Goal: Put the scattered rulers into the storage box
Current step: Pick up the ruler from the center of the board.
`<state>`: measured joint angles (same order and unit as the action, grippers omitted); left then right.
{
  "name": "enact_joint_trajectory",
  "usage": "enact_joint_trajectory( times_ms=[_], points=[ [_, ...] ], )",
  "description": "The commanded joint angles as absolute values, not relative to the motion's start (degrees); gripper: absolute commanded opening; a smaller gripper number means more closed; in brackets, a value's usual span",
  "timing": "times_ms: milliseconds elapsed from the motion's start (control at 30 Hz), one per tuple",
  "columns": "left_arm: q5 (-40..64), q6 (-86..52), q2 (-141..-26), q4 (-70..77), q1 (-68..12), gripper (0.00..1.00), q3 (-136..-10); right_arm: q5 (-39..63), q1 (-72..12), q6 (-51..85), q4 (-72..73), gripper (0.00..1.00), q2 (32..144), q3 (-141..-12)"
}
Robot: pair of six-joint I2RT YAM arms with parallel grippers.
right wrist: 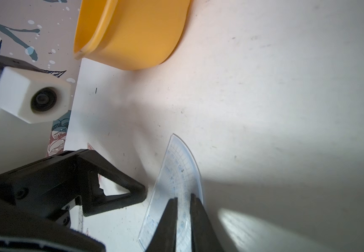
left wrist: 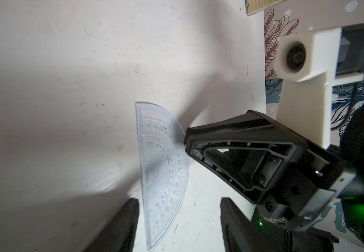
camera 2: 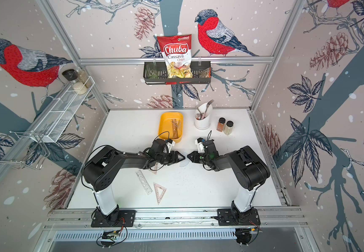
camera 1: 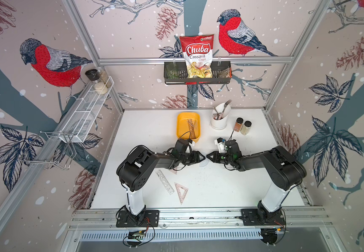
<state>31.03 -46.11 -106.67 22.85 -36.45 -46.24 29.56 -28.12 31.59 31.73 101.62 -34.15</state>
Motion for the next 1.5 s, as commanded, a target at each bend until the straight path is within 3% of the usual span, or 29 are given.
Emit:
enact_joint_trajectory(
  times_ms=[0,1467],
  points=[
    [26.3,-45.8,-108.7,11.7,-36.5,0.65,-45.8,30.0,-28.1,31.3,32.3,0.19,101.9,-33.7],
    [25.0,-45.1,-108.7,9.6,-37.4,0.68,-47.1,28.1,-27.5,30.4,31.1,0.19,100.3,-29.6]
  ],
)
